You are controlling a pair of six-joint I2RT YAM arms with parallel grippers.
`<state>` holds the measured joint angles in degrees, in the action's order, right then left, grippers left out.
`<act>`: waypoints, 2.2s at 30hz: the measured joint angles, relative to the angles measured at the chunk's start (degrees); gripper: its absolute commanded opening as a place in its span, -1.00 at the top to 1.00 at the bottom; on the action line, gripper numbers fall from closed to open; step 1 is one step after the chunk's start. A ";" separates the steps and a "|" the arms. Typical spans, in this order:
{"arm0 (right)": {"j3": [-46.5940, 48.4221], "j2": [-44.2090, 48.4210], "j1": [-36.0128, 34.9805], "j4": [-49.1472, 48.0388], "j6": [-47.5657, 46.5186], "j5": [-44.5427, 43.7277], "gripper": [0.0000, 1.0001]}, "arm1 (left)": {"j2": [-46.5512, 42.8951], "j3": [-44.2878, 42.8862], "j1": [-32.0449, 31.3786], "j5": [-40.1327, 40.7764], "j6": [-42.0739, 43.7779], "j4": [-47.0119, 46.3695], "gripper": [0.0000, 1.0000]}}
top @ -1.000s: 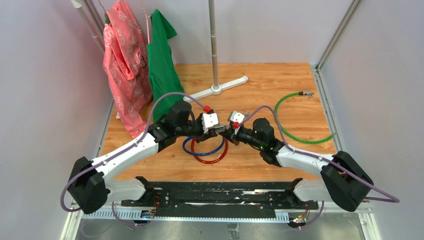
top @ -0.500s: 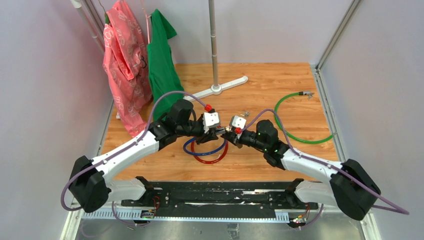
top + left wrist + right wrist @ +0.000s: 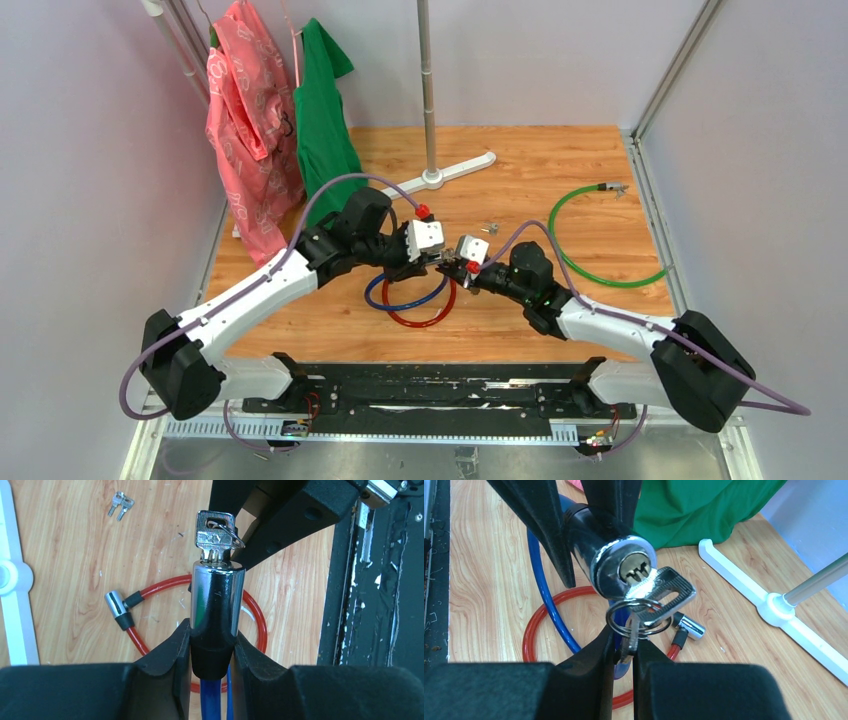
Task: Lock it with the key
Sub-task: Lock the lock.
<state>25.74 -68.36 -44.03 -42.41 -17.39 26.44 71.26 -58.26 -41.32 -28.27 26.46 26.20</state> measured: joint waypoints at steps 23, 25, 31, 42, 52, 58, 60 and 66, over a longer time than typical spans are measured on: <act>2.34 3.78 -3.34 9.14 1.51 -4.42 1.00 | 1.88 -4.83 0.24 -1.60 -2.25 7.43 1.00; 2.27 7.54 -3.58 16.28 2.64 -4.37 1.00 | 1.88 -1.14 0.39 -7.17 -5.22 2.16 1.00; -1.53 13.90 -3.98 24.02 4.20 -5.53 1.00 | 5.40 5.79 0.35 -17.46 -12.96 -11.82 1.00; -3.37 10.14 -4.02 20.06 4.31 -8.11 1.00 | 8.85 8.02 0.74 -17.27 -9.97 -17.27 0.37; -3.39 12.33 -4.81 17.14 4.07 -8.92 1.00 | 11.50 6.21 0.37 -11.74 -0.94 -11.85 -0.24; -3.78 13.20 -4.87 17.00 3.50 -8.79 1.00 | 10.29 3.63 0.50 -9.66 3.85 -7.87 -0.77; -3.85 13.20 -4.96 17.03 3.23 -8.57 1.00 | 9.97 2.89 0.70 -9.44 4.96 -6.45 -0.99; -3.85 12.59 -5.11 16.20 2.80 -8.48 1.00 | 9.57 1.18 0.74 -8.98 7.50 -2.75 -1.00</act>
<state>21.89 -55.77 -49.15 -26.22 -14.59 17.96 80.84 -57.08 -40.58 -37.26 33.95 23.44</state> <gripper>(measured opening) 0.153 0.994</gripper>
